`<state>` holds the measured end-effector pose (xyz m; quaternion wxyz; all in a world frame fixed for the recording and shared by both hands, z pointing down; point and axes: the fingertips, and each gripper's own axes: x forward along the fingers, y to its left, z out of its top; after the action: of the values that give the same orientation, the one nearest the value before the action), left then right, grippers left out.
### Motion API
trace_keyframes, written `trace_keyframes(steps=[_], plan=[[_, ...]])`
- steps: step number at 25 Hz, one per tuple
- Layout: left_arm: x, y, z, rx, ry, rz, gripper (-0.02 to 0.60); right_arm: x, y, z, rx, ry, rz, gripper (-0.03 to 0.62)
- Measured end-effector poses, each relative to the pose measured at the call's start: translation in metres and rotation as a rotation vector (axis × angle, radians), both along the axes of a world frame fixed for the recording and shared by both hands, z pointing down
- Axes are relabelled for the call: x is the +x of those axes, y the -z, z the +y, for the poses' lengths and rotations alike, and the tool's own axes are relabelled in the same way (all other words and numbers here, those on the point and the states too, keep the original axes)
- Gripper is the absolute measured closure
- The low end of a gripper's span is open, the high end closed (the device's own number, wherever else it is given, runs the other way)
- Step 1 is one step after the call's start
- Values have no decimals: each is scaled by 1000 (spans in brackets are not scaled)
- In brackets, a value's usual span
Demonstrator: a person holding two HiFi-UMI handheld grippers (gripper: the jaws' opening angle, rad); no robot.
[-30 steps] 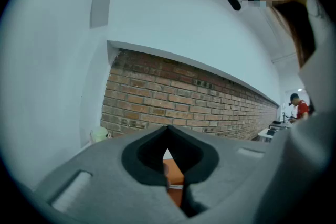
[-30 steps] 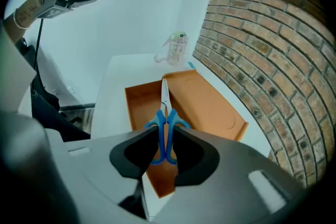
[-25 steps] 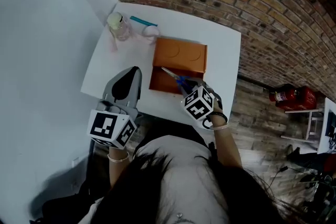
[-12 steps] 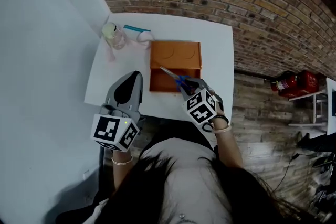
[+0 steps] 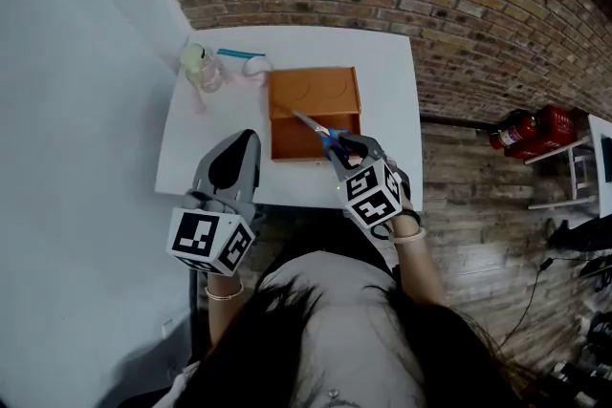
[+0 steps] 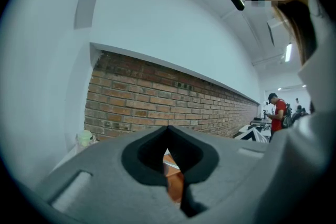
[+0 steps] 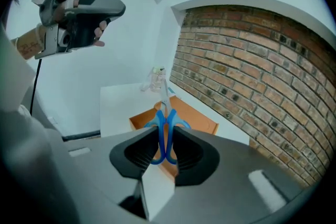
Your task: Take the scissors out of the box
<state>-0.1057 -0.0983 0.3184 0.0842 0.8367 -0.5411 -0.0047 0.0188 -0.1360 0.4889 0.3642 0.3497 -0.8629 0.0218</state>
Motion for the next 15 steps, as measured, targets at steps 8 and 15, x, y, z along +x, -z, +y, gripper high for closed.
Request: trace_keyframes(steps=[8,15], plan=[[2,0,20,14,-35,-5,581,2,21,18,58,-51,-42,497],[-1,0,36,27,-50,-6,581,1,40,31,113,-90,-90,497]])
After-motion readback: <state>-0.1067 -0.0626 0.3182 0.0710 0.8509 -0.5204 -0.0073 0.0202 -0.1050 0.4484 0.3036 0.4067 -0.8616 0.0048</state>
